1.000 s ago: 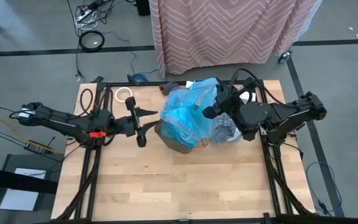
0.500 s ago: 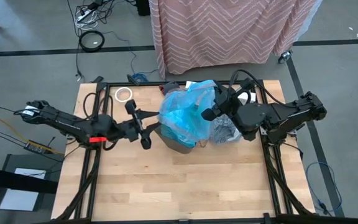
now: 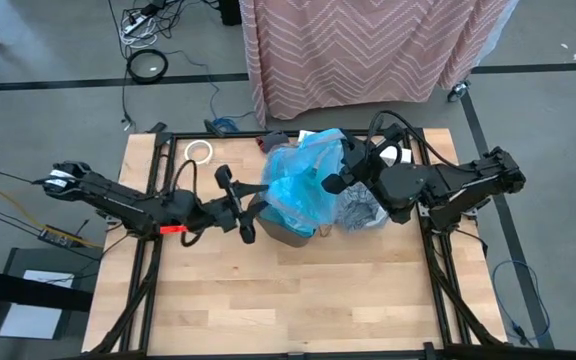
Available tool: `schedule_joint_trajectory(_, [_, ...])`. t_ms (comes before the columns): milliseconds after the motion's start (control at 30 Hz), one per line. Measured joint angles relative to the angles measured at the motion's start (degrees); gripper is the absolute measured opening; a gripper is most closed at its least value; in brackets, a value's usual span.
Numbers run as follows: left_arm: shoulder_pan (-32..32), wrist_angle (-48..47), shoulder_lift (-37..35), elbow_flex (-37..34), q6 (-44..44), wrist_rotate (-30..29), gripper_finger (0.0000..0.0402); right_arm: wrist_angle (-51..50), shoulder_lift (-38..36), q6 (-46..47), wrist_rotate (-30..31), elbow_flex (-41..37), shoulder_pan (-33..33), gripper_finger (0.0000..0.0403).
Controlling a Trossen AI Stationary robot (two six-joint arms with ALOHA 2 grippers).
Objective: Place trash/remove bag and relplace
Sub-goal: Insert the new blue trash bag into the black trash bin
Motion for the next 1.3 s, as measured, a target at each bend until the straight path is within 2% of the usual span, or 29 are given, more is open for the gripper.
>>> schedule_joint_trajectory(100, [0.0,-1.6,0.8,1.5,0.3,-3.7,0.0131,-0.2,0.0,0.0,0.0,0.0,0.0,0.0])
schedule_joint_trajectory(300, [-0.4,-7.2,-0.3,2.8,0.3,-9.2,0.002,-3.4,0.0,2.6,1.8,0.0,0.0,0.0])
schedule_joint_trajectory(333, [-0.6,-8.7,-0.8,2.8,0.2,-10.2,0.0011,-5.0,0.0,4.3,1.8,0.0,0.0,0.0])
schedule_joint_trajectory(500, [-2.4,-17.9,-3.1,2.9,0.2,-18.2,0.0006,-11.9,0.0,12.7,1.2,0.0,0.0,0.0])
schedule_joint_trajectory(700, [-6.4,-22.7,-6.6,2.9,0.2,-27.3,0.0004,-16.7,0.0,22.8,-7.4,0.0,-0.6,0.0])
schedule_joint_trajectory(800, [-8.3,-24.7,-7.8,2.8,-0.2,-30.9,0.0004,-20.7,0.0,27.1,-8.4,0.0,-1.1,0.0])
schedule_joint_trajectory(967, [-10.9,-30.2,-8.1,2.8,-2.2,-34.6,0.0004,-27.5,0.0,35.5,-8.4,-0.2,-2.3,0.0])
schedule_joint_trajectory(1300, [-11.7,-35.6,-8.2,2.8,-5.9,-36.5,0.0004,-28.2,0.1,42.5,-11.2,-8.3,-9.0,0.0])
